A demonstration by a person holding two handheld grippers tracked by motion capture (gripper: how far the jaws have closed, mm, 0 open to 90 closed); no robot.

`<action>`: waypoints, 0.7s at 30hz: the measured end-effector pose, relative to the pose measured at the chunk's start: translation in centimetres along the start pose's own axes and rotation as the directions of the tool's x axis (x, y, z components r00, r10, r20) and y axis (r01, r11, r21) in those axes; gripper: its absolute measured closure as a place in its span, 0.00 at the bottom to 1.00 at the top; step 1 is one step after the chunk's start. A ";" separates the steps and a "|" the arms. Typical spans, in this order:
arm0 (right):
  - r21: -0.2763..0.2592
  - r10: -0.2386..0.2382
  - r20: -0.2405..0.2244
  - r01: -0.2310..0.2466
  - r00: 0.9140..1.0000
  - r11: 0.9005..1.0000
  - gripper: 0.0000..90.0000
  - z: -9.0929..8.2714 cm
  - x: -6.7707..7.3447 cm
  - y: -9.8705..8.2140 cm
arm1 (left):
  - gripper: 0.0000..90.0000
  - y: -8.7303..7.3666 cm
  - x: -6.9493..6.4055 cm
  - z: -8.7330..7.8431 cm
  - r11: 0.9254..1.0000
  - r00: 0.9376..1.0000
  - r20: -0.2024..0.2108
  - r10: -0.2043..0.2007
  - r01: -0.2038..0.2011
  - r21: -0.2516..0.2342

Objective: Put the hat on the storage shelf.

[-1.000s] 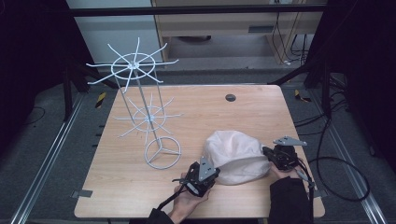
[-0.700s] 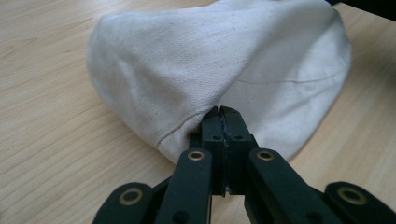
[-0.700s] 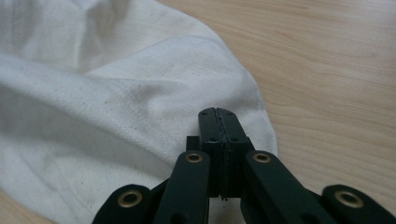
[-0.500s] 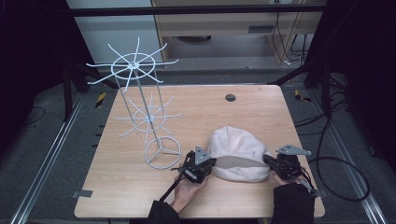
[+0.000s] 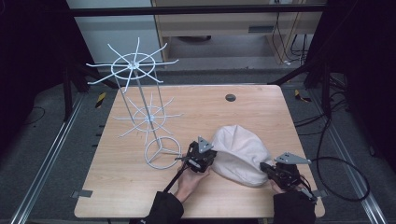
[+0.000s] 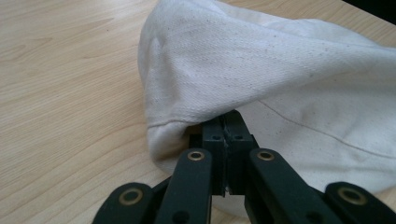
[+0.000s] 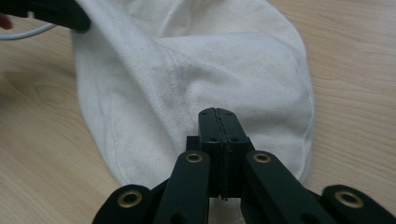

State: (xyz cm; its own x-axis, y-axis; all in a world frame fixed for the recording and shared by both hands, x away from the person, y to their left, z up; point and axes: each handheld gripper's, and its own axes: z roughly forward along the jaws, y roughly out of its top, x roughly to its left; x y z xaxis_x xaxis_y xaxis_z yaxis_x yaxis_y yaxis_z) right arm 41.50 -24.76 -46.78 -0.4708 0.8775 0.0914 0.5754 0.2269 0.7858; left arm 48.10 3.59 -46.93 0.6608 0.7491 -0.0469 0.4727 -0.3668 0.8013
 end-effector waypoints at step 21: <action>-0.100 -0.045 0.048 0.050 0.998 0.994 0.85 -2.2 0.4 1.4 | 0.87 -1.4 1.3 -7.3 0.999 0.999 0.021 0.042 -0.042 -0.015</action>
State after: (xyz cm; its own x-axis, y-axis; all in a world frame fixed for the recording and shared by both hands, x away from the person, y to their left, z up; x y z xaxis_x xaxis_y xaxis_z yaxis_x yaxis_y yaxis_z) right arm 40.66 -24.98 -44.29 -0.4634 0.8858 0.0261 0.4816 0.2270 0.8465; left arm 44.05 9.13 -43.73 0.6922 0.7212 -0.0260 0.4361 -0.3893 0.8114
